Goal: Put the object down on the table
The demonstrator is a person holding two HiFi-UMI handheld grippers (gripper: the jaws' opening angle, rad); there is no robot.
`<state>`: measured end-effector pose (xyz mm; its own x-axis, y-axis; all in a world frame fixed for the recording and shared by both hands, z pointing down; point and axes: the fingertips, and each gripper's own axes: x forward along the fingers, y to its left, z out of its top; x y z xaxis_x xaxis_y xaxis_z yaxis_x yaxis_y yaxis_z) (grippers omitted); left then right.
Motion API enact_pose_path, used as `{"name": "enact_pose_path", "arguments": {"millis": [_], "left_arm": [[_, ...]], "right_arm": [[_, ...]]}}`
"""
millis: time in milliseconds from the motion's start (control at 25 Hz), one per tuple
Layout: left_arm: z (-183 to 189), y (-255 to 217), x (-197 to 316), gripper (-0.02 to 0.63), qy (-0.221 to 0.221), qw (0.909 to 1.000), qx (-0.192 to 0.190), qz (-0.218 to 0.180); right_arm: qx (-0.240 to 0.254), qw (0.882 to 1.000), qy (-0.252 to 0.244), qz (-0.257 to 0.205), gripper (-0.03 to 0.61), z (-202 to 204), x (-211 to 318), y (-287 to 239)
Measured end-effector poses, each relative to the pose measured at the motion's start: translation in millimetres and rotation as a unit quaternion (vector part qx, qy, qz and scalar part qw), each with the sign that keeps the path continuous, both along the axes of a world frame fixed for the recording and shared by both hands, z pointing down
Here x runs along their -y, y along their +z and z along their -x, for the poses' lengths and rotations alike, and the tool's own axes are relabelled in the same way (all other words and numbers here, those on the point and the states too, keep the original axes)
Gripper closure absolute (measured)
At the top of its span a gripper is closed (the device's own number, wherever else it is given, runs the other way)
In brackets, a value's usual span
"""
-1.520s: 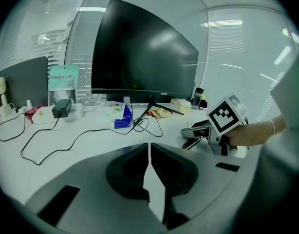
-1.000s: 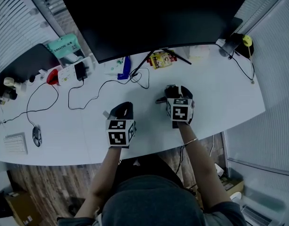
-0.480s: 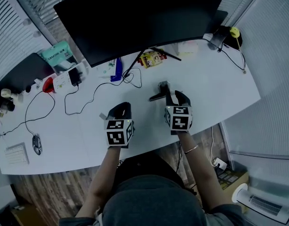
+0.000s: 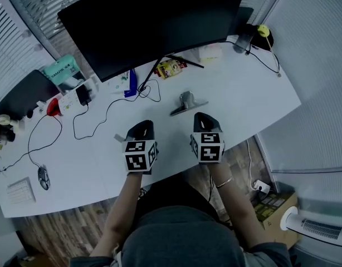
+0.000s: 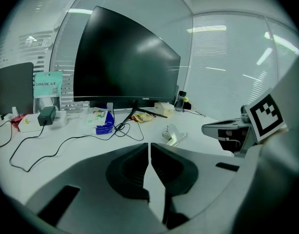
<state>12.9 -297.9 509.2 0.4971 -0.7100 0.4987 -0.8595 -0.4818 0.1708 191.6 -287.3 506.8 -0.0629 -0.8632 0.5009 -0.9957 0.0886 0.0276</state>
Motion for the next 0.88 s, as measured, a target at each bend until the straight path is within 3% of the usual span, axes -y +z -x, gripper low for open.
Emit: {"name": "enact_pose_path", "arguments": {"millis": [560,880], "left_arm": [[-6,-5,-22,0.583,0.037,0.9992,-0.001,-0.014],[-7,-8,-38,0.583,0.057,0.9982,-0.001,-0.018]], "right_arm": [[0.017,1.000,0.016,-0.013,0.575,10,-54,-16],[0.039,0.998,0.053,-0.011,0.575,5,-89,-18]]}}
